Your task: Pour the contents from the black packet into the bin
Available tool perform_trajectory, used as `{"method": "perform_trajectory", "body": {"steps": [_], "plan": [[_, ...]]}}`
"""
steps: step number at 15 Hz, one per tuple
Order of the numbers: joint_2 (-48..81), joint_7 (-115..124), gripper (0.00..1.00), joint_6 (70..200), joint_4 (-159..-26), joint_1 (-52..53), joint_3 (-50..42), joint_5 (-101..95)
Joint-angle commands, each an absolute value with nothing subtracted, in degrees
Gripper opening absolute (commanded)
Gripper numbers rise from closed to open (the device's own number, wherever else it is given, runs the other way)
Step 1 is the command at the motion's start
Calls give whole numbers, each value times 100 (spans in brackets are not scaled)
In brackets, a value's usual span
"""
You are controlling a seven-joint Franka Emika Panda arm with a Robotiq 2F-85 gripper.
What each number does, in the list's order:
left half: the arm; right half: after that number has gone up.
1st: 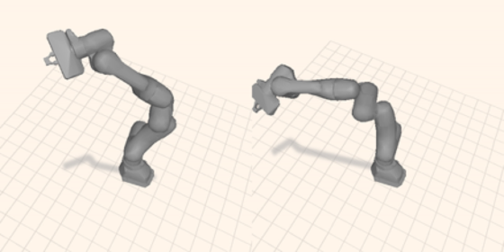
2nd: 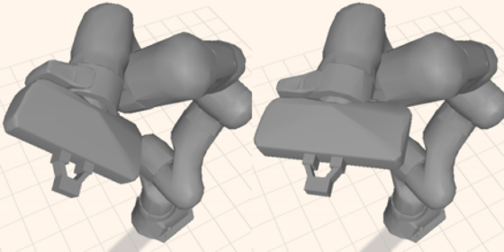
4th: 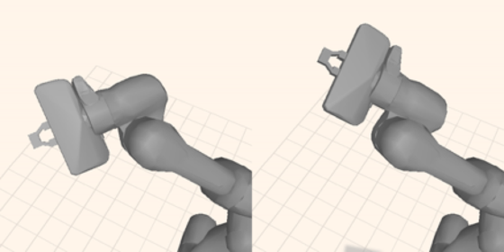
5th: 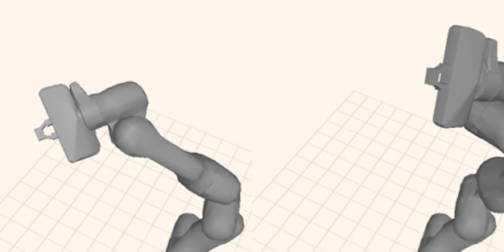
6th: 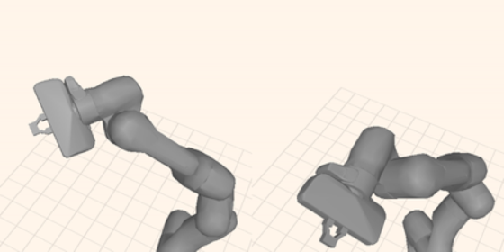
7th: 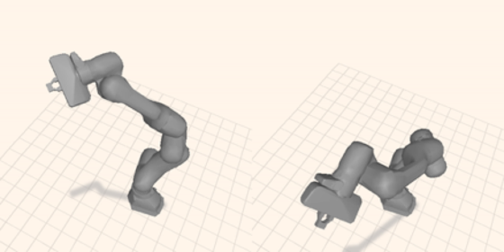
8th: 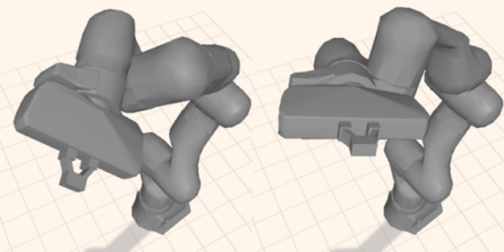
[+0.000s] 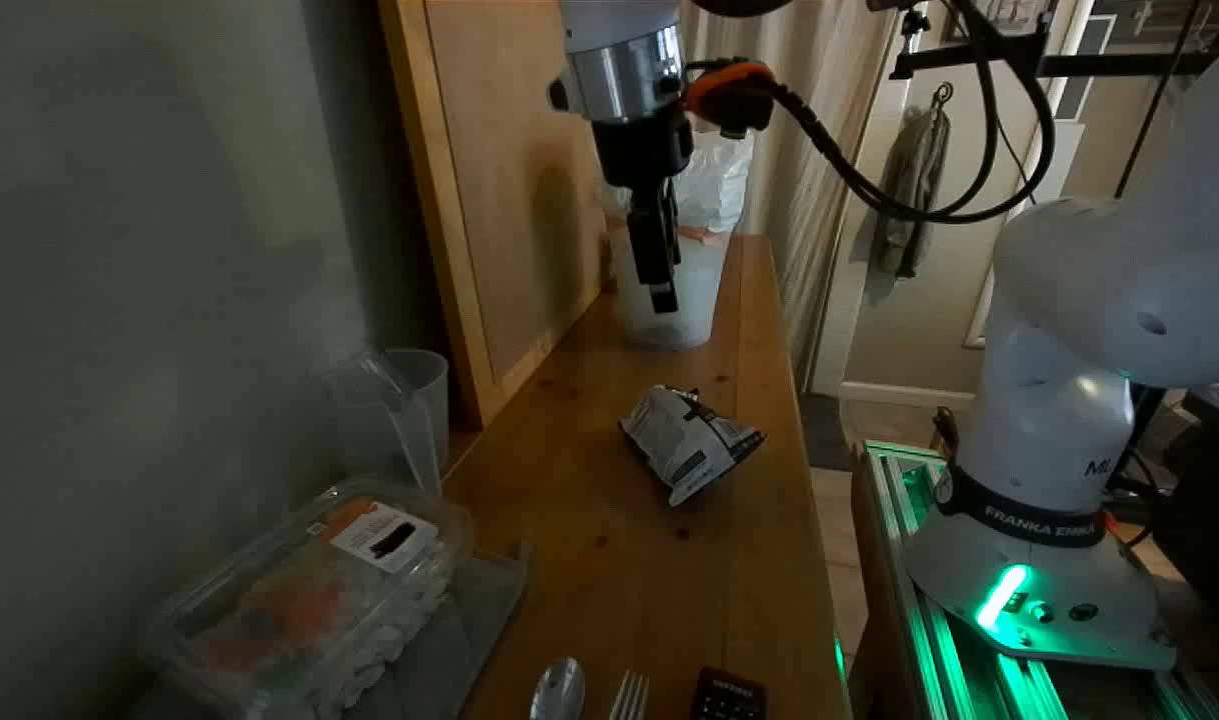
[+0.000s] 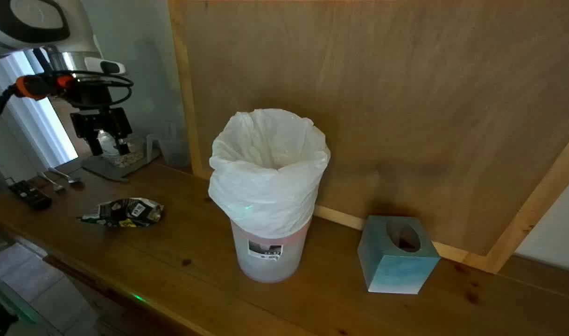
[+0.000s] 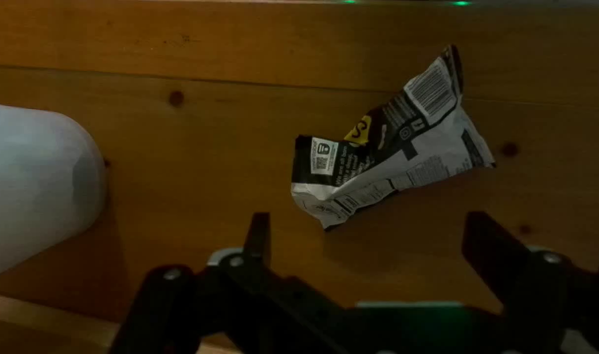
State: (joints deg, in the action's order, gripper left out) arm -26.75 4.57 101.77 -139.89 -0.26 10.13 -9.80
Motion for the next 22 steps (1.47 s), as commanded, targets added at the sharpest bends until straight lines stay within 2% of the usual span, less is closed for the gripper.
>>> {"method": "perform_trajectory", "body": {"steps": [1,10,18,22], "plan": [[-2659,516,100,10156,-13979,139,869,-1038],[-2823,1584,100,10363,-14352,183,1004,-678],[-3297,2809,100,11885,-15455,50,1023,-542],[-3349,3020,100,12253,-15871,-36,964,-400]]}}
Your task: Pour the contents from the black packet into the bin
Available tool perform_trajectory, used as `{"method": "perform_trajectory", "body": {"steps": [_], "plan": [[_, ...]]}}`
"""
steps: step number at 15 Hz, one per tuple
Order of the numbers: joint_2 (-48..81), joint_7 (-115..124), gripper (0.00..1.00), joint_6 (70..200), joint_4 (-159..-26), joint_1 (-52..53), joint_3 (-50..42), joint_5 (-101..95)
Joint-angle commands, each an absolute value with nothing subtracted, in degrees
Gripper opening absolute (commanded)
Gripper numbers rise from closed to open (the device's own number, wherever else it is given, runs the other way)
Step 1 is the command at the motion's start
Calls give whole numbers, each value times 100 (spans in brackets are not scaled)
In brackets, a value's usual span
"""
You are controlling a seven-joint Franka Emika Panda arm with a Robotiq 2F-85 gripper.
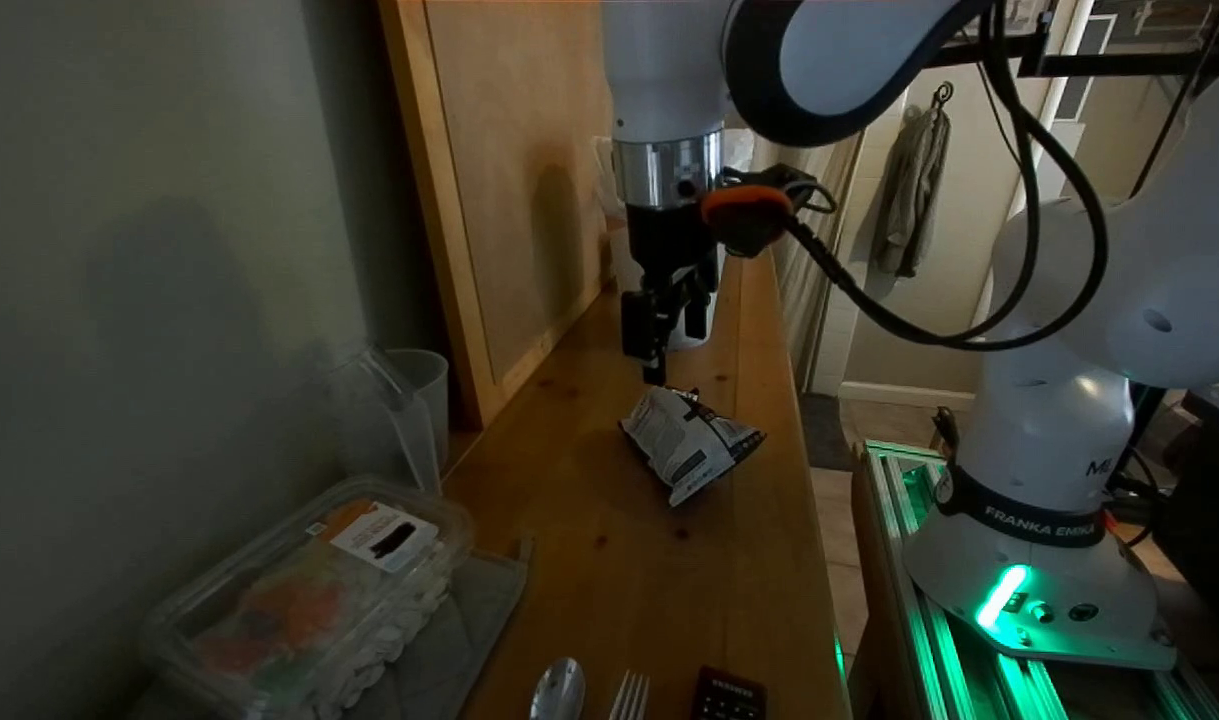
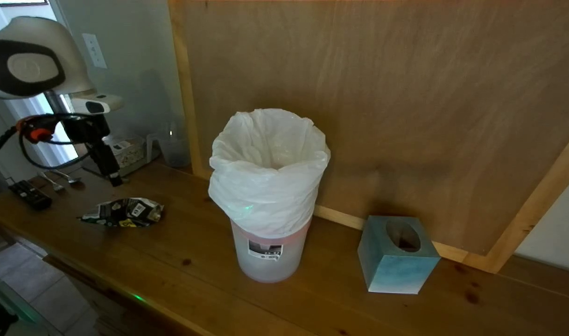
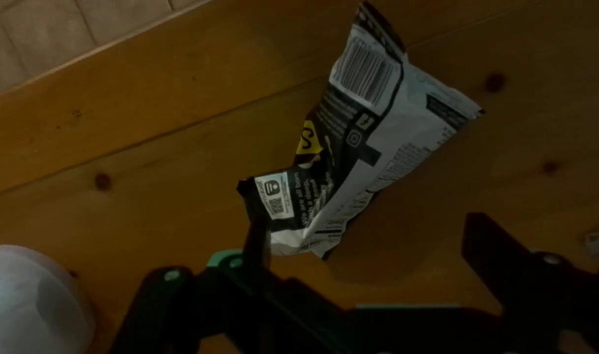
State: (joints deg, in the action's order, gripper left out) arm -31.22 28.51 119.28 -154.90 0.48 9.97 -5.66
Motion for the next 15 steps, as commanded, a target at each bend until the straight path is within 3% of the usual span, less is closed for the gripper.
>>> {"method": "perform_trajectory", "body": {"steps": [1,6,7,8,13,14,15], "plan": [[-3349,3075,100,12271,-15926,-66,946,-363],[-3171,3155,100,12226,-15779,-228,860,-185],[-3153,3122,92,12242,-15778,-224,820,-109],[-3141,3123,74,12248,-15778,-247,809,-85],[-3046,3117,38,12267,-15778,-278,801,-25],[-3031,3089,80,12279,-15778,-267,782,6],[-3014,3079,76,12275,-15778,-268,775,18]]}}
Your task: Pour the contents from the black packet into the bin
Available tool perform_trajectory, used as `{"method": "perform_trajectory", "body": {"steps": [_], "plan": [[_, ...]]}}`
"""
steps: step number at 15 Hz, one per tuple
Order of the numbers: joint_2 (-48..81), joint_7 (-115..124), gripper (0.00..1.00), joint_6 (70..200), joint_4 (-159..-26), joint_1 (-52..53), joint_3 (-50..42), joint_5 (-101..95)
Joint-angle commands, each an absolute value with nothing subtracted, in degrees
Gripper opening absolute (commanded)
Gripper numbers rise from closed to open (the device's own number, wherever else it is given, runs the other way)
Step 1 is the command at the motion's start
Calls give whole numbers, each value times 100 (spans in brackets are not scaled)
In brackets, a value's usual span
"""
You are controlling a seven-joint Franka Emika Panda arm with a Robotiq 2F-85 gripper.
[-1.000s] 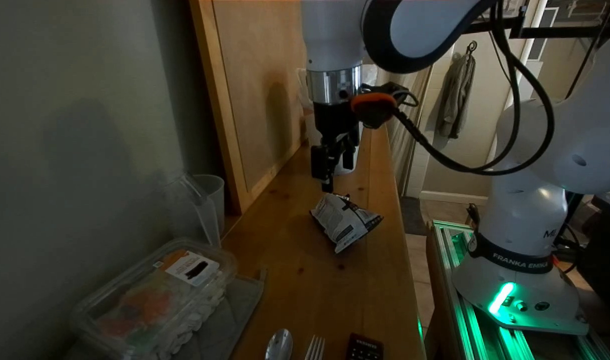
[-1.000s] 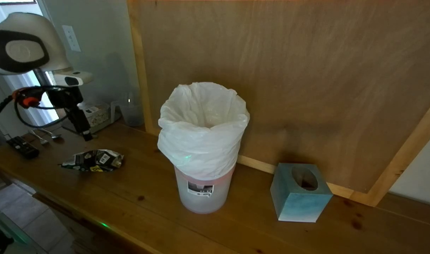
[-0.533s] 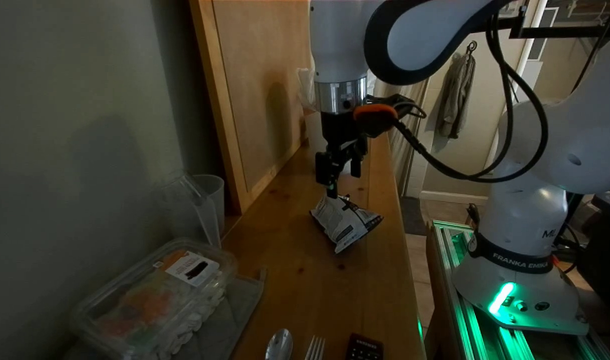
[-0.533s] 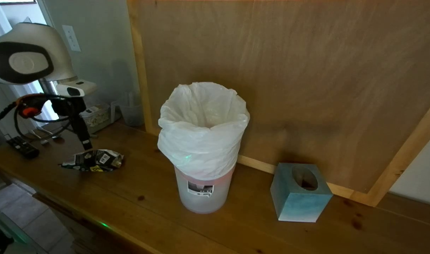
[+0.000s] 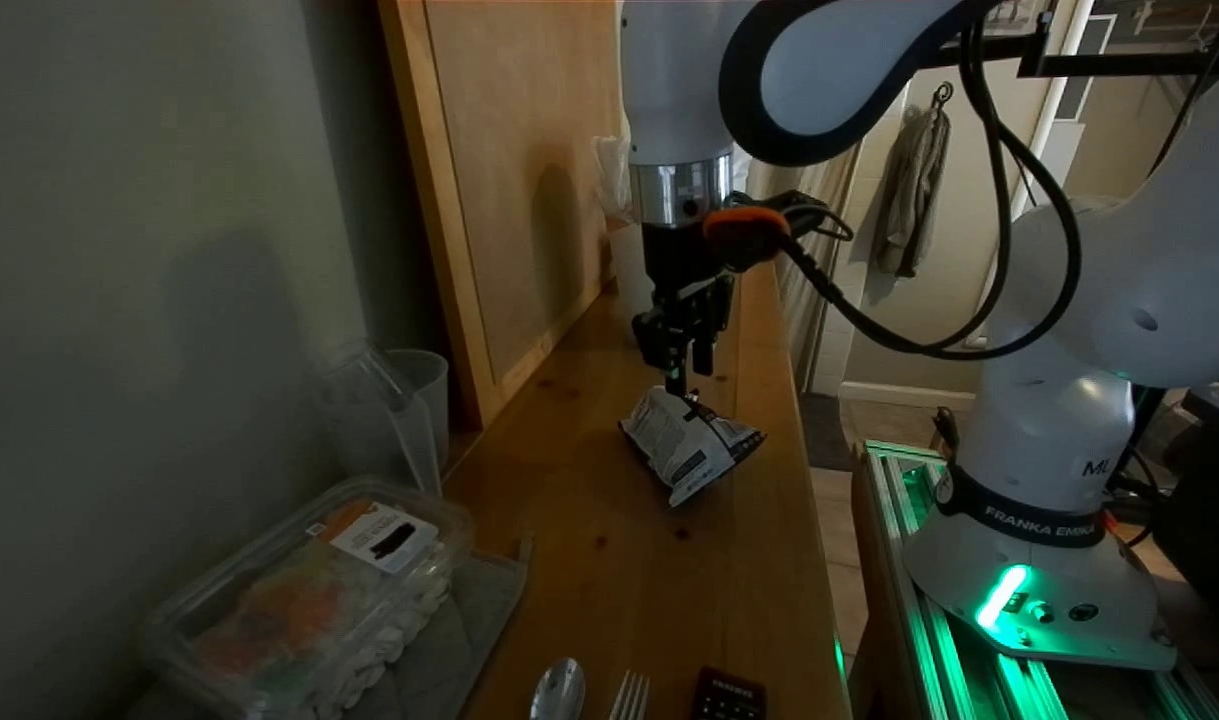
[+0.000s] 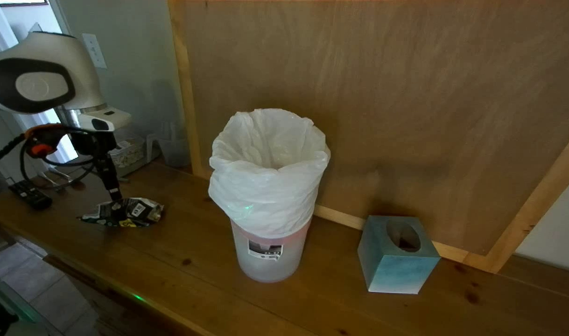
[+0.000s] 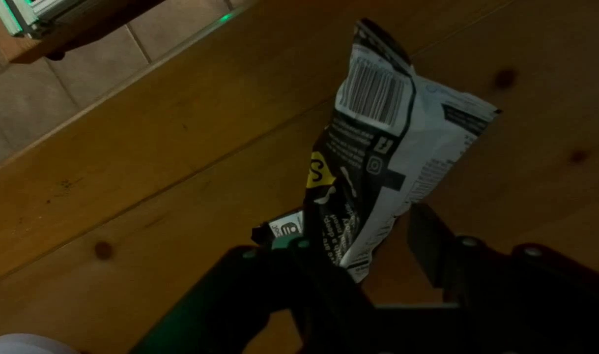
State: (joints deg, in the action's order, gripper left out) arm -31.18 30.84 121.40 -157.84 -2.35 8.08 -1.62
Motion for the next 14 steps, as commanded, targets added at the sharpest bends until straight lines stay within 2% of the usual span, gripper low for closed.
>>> {"method": "perform_trajectory", "body": {"steps": [1,3,4,5,6,7,14], "plan": [[-2989,3072,77,12280,-15778,-268,768,33],[-2913,3056,90,12313,-15779,-262,750,89],[-2873,3034,93,12339,-15778,-255,734,126],[-2842,3022,66,12358,-15779,-254,721,160],[-2806,3014,56,12378,-15779,-253,714,182],[-2771,3014,56,12393,-15779,-253,709,194],[-2572,3018,6,12548,-15779,-259,673,214]]}}
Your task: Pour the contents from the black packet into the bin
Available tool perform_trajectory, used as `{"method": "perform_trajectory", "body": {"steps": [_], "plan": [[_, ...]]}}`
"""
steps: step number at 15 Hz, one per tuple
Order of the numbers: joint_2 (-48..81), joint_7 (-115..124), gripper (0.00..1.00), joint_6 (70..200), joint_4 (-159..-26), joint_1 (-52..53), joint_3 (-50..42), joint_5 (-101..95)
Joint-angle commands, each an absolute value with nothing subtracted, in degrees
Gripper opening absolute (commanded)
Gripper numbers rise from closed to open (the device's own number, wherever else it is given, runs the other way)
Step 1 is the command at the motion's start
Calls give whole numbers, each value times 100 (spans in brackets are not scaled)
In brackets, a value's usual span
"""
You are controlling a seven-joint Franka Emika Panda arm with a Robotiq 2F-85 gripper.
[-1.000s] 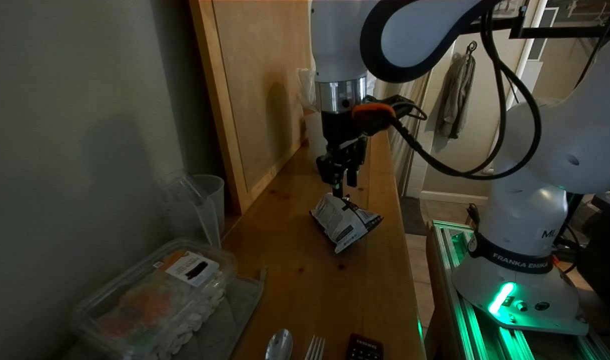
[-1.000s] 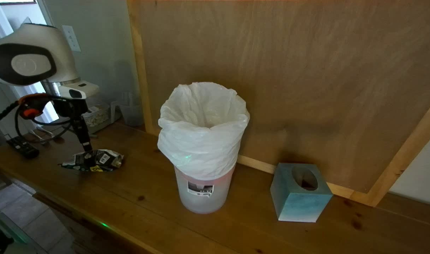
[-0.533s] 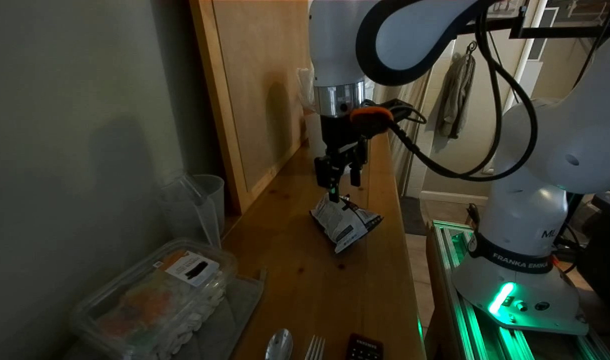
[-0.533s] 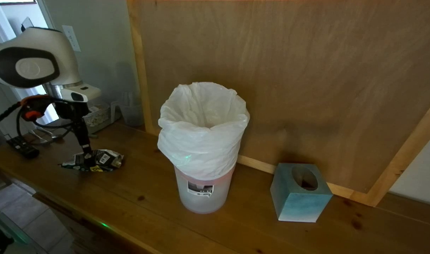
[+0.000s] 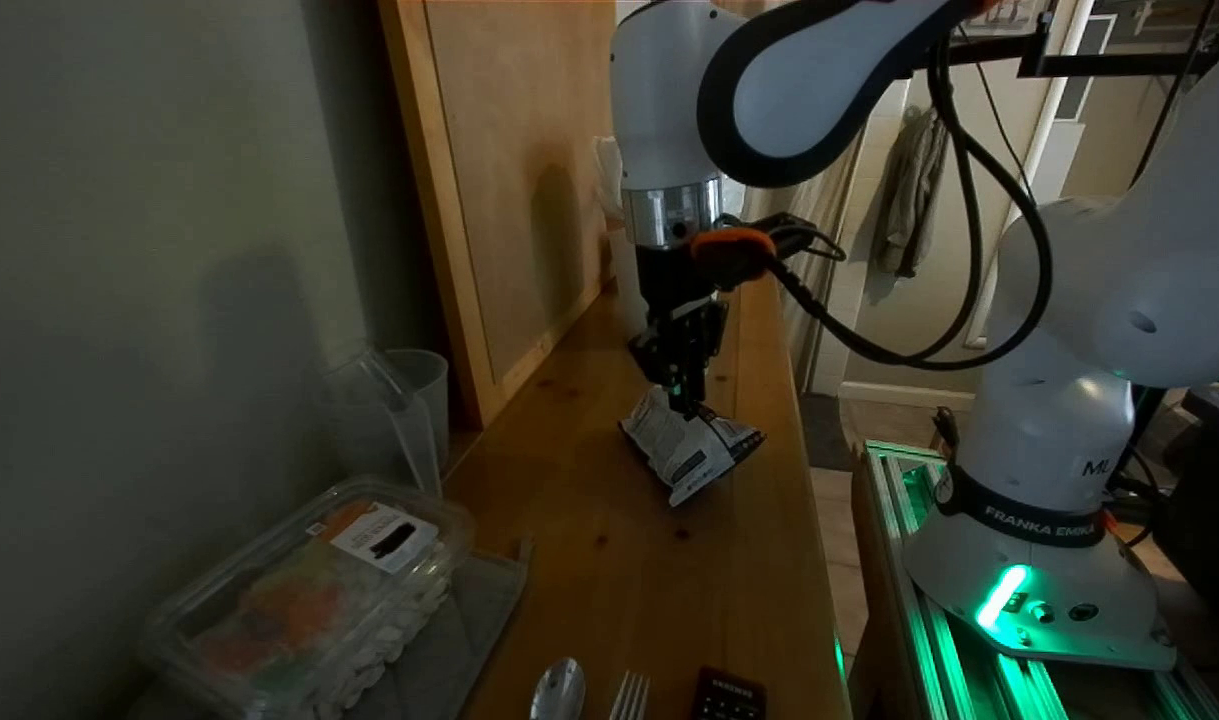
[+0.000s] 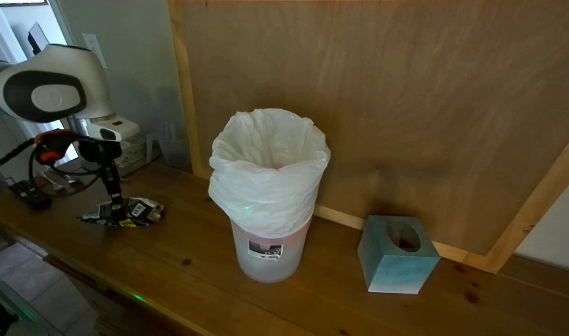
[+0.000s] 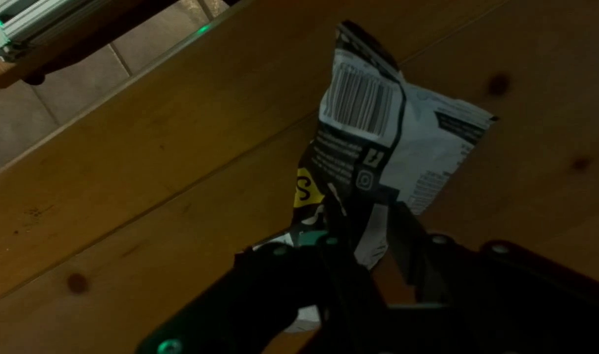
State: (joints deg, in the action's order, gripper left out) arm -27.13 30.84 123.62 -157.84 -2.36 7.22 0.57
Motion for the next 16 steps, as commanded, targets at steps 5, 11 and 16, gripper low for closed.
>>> {"method": "perform_trajectory", "body": {"steps": [5,11,16], "plan": [[-2458,2959,40,12626,-15779,-246,627,230],[-2387,2970,27,12681,-15780,-260,595,220],[-2490,3009,1,12571,-15776,-259,587,223]]}}
